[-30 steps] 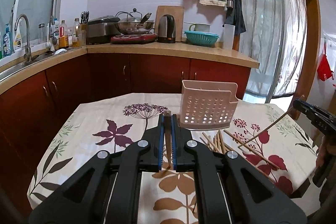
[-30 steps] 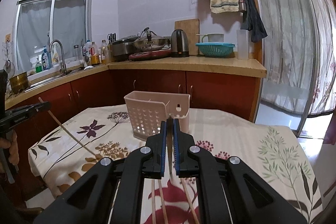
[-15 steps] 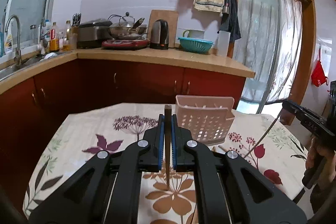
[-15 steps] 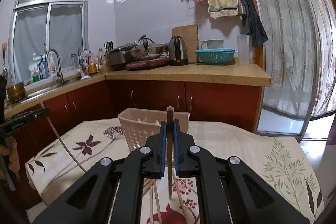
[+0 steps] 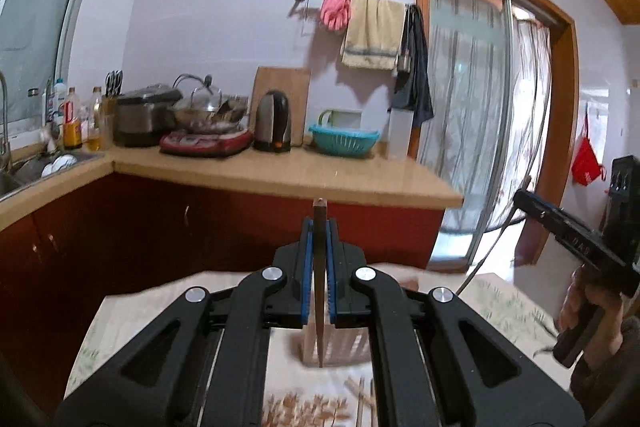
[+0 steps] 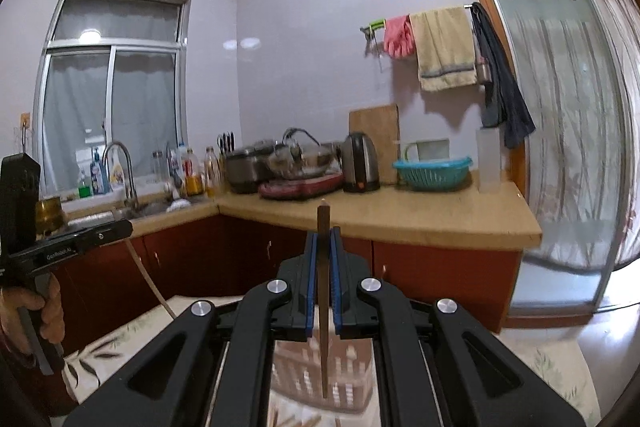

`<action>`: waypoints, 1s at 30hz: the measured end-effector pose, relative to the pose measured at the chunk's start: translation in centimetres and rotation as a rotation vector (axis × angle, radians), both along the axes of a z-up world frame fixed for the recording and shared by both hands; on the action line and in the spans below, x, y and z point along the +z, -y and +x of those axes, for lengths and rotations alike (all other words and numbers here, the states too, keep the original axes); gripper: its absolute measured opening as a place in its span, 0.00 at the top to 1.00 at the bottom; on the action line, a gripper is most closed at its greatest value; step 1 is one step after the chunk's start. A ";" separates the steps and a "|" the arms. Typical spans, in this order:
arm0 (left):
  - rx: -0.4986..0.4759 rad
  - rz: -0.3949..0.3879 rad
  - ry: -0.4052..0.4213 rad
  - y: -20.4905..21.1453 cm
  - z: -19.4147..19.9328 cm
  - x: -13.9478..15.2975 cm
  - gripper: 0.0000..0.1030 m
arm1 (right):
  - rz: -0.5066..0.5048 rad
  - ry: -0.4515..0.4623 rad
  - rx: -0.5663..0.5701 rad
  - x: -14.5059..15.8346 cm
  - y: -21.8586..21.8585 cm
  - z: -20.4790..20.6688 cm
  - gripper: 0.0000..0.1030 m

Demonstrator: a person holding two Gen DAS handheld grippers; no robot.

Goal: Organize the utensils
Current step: 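Lift the right tool's chopstick over the holder while the left tool carries its chopstick there, then open the right tool to drop its chopstick in the holder while the left tool opens too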

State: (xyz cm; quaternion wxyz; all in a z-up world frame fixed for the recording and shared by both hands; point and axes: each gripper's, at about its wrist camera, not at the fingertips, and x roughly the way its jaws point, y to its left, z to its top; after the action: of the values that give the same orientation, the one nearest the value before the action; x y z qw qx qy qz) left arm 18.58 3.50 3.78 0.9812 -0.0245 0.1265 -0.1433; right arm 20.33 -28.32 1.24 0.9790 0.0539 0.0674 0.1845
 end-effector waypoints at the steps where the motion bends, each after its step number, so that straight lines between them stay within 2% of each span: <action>1: -0.002 -0.006 0.009 0.1 0.4 0.4 0.94 | 0.008 0.009 0.002 0.5 0.0 0.7 0.93; 5: -0.010 -0.028 0.058 1.1 2.7 2.1 0.94 | 0.011 0.023 -0.001 0.9 -0.3 3.0 0.93; 9: 0.002 0.004 0.076 2.5 4.7 1.7 0.94 | 0.008 0.002 -0.010 -0.1 -0.6 5.0 0.93; 18: 0.008 -0.007 -0.078 3.1 9.6 -4.9 0.94 | 0.050 -0.161 0.004 -5.8 -0.6 9.3 0.93; 23: 0.004 -0.007 -0.145 3.0 11.1 -7.7 0.93 | 0.069 -0.231 0.009 -7.6 -0.6 11.0 0.93; 24: 0.005 -0.001 -0.148 3.0 11.1 -8.2 0.89 | 0.070 -0.242 0.009 -7.8 -0.6 11.1 0.93; 25: 0.004 0.005 -0.151 3.0 11.1 -8.4 0.80 | 0.071 -0.245 0.006 -8.0 -0.6 11.2 0.93; 26: 0.006 0.010 -0.151 3.0 11.0 -8.5 0.73 | 0.074 -0.244 0.001 -8.0 -0.5 11.2 0.90; 27: 0.009 0.009 -0.145 2.9 10.8 -8.5 0.59 | 0.070 -0.242 -0.004 -7.9 -0.4 11.4 0.79; 28: 0.009 0.007 -0.138 2.8 10.6 -8.5 0.53 | 0.058 -0.233 -0.019 -7.7 -0.5 11.3 0.71; 29: 0.008 0.008 -0.131 2.7 10.3 -8.4 0.52 | 0.049 -0.221 -0.034 -7.5 -0.5 11.1 0.55; 30: 0.008 0.013 -0.127 2.7 10.2 -8.3 0.49 | 0.043 -0.207 -0.045 -7.3 -0.5 10.9 0.46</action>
State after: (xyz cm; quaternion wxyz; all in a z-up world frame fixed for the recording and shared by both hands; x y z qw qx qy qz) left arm 28.82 0.83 -4.47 0.9720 -0.0277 0.1892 -0.1368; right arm 31.26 -27.81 -6.05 0.9693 0.0954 0.1631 0.1576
